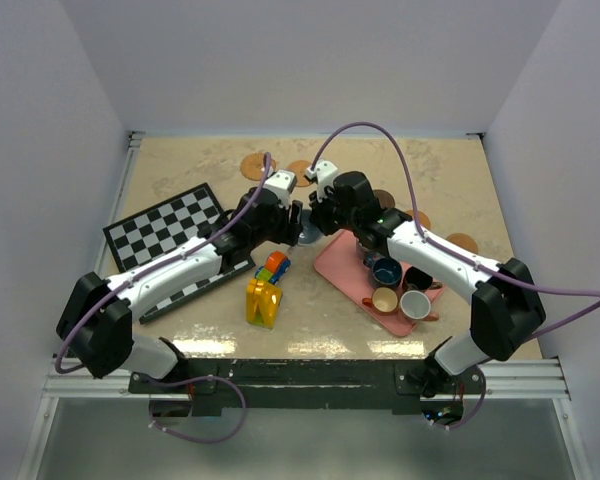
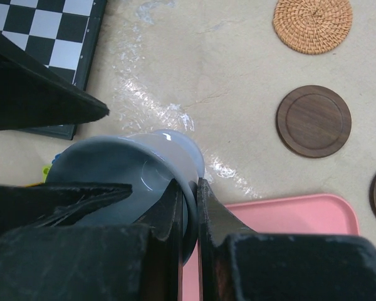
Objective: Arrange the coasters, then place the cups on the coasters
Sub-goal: Place the cup on the coaster.
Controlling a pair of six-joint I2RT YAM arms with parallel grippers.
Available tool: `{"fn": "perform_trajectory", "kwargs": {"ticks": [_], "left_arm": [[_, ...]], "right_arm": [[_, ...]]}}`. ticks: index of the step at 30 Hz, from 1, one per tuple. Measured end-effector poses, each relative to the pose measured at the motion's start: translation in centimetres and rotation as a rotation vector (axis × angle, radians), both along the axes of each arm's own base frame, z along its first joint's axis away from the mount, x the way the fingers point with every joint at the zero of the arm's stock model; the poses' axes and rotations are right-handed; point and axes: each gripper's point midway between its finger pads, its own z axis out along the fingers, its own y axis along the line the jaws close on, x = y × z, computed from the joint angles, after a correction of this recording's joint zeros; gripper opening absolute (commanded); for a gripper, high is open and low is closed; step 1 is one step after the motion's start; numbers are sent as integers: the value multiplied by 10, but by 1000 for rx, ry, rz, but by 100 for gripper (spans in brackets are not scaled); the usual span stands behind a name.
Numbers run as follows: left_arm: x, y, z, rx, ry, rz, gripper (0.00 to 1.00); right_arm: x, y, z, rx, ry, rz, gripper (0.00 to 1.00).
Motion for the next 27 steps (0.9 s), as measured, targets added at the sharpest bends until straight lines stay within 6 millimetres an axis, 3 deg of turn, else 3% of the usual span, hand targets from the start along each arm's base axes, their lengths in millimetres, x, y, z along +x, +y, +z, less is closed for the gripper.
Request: {"fn": "perform_trajectory", "kwargs": {"ticks": [2,6,7,11,14,16,21,27], "left_arm": [[3,-2,-5,7,9,2,39],[9,-9,-6,2,6,10,0],[13,-7,-6,5,2,30,0],[20,-6,-9,25,-6,60,0],[23,-1,-9,48,-7,77,0],[28,4,-9,67,0,101,0],[65,23,3,59,-2,196,0],[122,68,26,13,-37,352,0]], "right_arm": [[0,0,0,0,0,2,0],[0,0,-1,-8,-1,-3,0],[1,-1,-1,-7,-4,-15,0],[6,0,3,5,-22,-54,33],[13,0,9,28,-45,-81,70],[21,-1,17,50,-77,-119,83],[44,-18,46,96,-177,-216,91],[88,-71,88,209,-284,-388,92]]}}
